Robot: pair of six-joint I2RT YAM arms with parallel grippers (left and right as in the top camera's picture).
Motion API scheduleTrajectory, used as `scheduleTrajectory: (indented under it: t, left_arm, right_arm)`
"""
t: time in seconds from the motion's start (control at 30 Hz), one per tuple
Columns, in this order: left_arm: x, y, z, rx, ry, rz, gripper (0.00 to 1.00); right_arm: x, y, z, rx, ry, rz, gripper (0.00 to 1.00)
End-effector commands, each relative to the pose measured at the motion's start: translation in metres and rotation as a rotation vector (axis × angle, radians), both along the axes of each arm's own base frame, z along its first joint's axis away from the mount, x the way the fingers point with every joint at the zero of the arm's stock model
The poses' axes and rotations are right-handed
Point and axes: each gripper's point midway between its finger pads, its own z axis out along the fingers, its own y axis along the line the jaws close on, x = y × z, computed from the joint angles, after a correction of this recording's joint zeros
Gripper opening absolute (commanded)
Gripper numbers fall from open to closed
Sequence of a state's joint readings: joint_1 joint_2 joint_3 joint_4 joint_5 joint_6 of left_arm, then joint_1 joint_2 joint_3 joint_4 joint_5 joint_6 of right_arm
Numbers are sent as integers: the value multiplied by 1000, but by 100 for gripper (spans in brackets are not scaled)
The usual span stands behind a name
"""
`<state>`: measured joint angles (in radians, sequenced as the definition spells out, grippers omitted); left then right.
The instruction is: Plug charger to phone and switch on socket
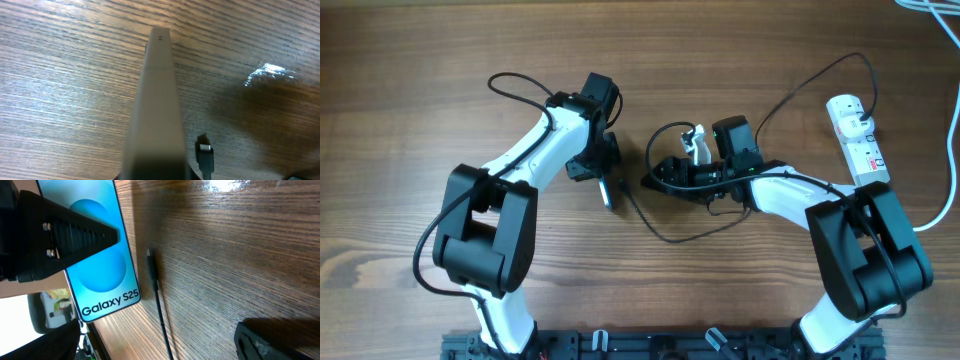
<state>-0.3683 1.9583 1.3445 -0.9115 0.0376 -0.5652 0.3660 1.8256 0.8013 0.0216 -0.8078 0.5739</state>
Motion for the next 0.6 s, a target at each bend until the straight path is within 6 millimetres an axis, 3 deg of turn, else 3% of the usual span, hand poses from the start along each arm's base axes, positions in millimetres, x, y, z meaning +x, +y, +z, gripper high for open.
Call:
scheduleTrajectory:
  t: [0.0,0.27,0.57]
  left_arm:
    - [1,9,-4,65,-10,49,4]
    - [0,9,-4,64,-7,74,5]
    - [-4,11,-4,71,8,74,13]
  right_arm:
    - [2,-17,-28,-134,-2,-53,100]
    - [3,-17,-29,-136,-4,-55,100]
    - [4,-18,-29,-142,-5,-59,100]
